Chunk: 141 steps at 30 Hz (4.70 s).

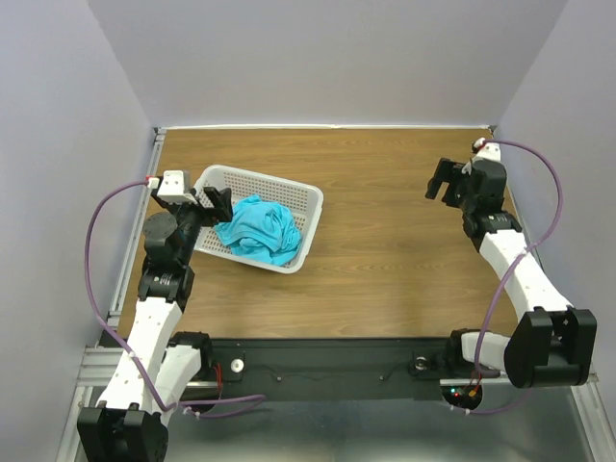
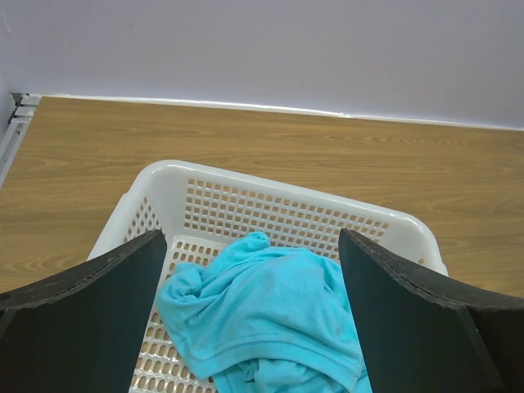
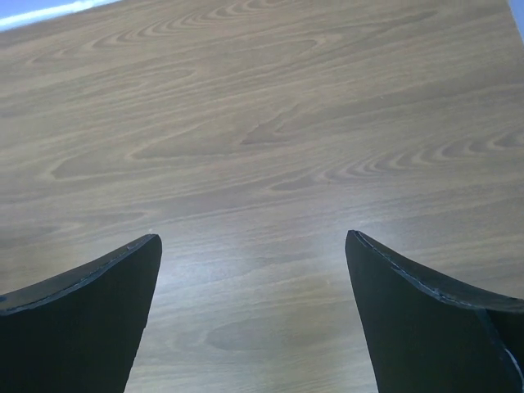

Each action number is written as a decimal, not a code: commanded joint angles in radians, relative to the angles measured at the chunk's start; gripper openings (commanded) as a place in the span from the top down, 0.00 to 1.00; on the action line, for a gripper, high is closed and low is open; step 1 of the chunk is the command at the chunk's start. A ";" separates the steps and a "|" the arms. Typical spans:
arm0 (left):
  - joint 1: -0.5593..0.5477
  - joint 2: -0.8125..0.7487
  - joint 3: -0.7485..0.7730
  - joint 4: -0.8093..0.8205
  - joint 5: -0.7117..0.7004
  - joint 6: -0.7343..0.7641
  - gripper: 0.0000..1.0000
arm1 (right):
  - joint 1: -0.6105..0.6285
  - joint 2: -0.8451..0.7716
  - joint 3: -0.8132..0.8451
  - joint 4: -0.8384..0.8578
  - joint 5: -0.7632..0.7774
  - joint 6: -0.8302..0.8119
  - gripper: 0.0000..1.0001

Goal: Fold and stack the t-shirts
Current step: Grab the tshirt from the pile, then move the tshirt to the center of the board

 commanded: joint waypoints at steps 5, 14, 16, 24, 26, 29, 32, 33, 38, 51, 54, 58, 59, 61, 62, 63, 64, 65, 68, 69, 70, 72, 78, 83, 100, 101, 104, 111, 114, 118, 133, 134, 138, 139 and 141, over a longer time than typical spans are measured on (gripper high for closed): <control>-0.012 -0.011 0.007 0.051 0.005 0.020 0.02 | -0.007 0.050 0.170 -0.080 -0.718 -0.404 0.00; -0.017 -0.017 0.016 0.034 0.008 0.024 0.02 | 0.041 0.136 0.239 -0.191 -1.033 -0.455 0.00; -0.017 -0.020 0.019 0.028 0.008 0.027 0.02 | 0.110 0.165 0.290 -0.212 -1.003 -0.457 0.00; -0.017 -0.095 0.019 -0.061 -0.035 0.055 0.02 | 0.371 0.461 0.606 -0.338 -0.901 -0.392 0.00; -0.017 -0.119 0.007 -0.070 -0.050 0.060 0.02 | 0.426 0.518 0.701 -0.352 -0.875 -0.378 0.00; -0.017 -0.137 0.004 -0.079 -0.106 0.064 0.02 | 0.535 0.656 0.820 -0.360 -0.823 -0.327 0.00; -0.017 -0.155 -0.001 -0.081 -0.144 0.064 0.02 | 0.584 0.745 0.953 -0.360 -0.792 -0.230 0.00; -0.017 -0.158 -0.002 -0.079 -0.152 0.064 0.02 | 0.585 0.773 0.954 -0.360 -0.792 -0.204 0.00; -0.017 -0.169 -0.010 -0.076 -0.182 0.070 0.02 | 0.654 0.941 1.107 -0.360 -0.690 -0.055 0.00; -0.017 -0.162 -0.010 -0.070 -0.178 0.070 0.02 | 0.776 0.998 1.028 -0.372 -0.571 -0.108 0.04; -0.017 -0.165 -0.010 -0.070 -0.173 0.070 0.02 | 0.790 1.017 1.035 -0.381 -0.578 -0.112 0.30; -0.017 -0.171 -0.011 -0.070 -0.172 0.066 0.02 | 0.796 1.067 1.142 -0.422 -0.561 -0.118 0.99; -0.017 -0.175 -0.010 -0.070 -0.172 0.066 0.02 | 0.795 1.064 1.170 -0.439 -0.535 -0.146 1.00; -0.017 -0.186 -0.014 -0.067 -0.172 0.064 0.02 | 0.792 1.038 1.227 -0.446 -0.510 -0.182 1.00; -0.017 -0.195 -0.017 -0.062 -0.176 0.064 0.02 | 0.792 0.994 1.274 -0.446 -0.502 -0.241 0.99; -0.017 -0.200 -0.019 -0.061 -0.176 0.064 0.02 | 0.790 0.968 1.293 -0.443 -0.495 -0.277 0.99; -0.017 -0.203 -0.021 -0.059 -0.184 0.064 0.02 | 0.790 0.942 1.310 -0.442 -0.499 -0.306 0.99; -0.017 -0.209 -0.024 -0.058 -0.189 0.064 0.02 | 0.790 0.913 1.342 -0.442 -0.505 -0.359 1.00; -0.017 -0.212 -0.030 -0.048 -0.189 0.063 0.02 | 0.790 0.825 1.402 -0.442 -0.519 -0.426 1.00; -0.017 -0.212 -0.030 -0.045 -0.189 0.061 0.02 | 0.790 0.799 1.461 -0.442 -0.515 -0.432 0.99; -0.017 -0.209 -0.034 -0.045 -0.190 0.061 0.02 | 0.792 0.787 1.492 -0.442 -0.496 -0.440 0.99; -0.017 -0.208 -0.034 -0.044 -0.192 0.058 0.02 | 0.792 0.770 1.535 -0.444 -0.458 -0.444 1.00; -0.019 -0.200 -0.039 -0.045 -0.212 0.058 0.02 | 0.725 0.690 1.657 -0.429 -0.247 -0.443 0.99; -0.019 -0.166 -0.042 -0.042 -0.212 0.061 0.03 | 0.527 0.607 1.710 -0.381 -0.156 -0.345 0.99; -0.019 -0.109 -0.039 -0.035 -0.161 0.046 0.05 | 0.306 0.437 1.583 -0.370 -0.182 -0.311 0.99; -0.019 -0.108 -0.037 -0.036 -0.159 0.046 0.05 | 0.306 0.434 1.566 -0.372 -0.197 -0.308 0.99; -0.019 -0.111 -0.037 -0.036 -0.158 0.047 0.05 | 0.306 0.428 1.511 -0.373 -0.249 -0.302 0.99; -0.019 -0.111 -0.037 -0.033 -0.149 0.050 0.05 | 0.306 0.423 1.489 -0.370 -0.294 -0.283 0.99; -0.020 -0.114 -0.037 -0.033 -0.146 0.052 0.05 | 0.306 0.422 1.473 -0.370 -0.280 -0.289 0.99; -0.020 -0.112 -0.036 -0.033 -0.146 0.052 0.05 | 0.306 0.408 1.418 -0.375 -0.295 -0.303 0.99; -0.020 -0.126 -0.034 -0.030 -0.136 0.055 0.05 | 0.302 0.262 0.993 -0.390 -0.513 -0.363 0.99; -0.020 -0.129 -0.034 -0.032 -0.135 0.055 0.05 | 0.301 0.253 0.954 -0.389 -0.533 -0.362 0.98; -0.020 -0.132 -0.034 -0.038 -0.129 0.034 0.05 | 0.301 0.195 0.697 -0.372 -0.631 -0.392 0.87; -0.019 -0.131 -0.031 -0.039 -0.130 0.024 0.04 | 0.301 0.184 0.643 -0.364 -0.639 -0.397 0.83; -0.020 -0.126 -0.022 -0.061 -0.129 -0.011 0.05 | 0.299 0.150 0.491 -0.347 -0.627 -0.429 0.45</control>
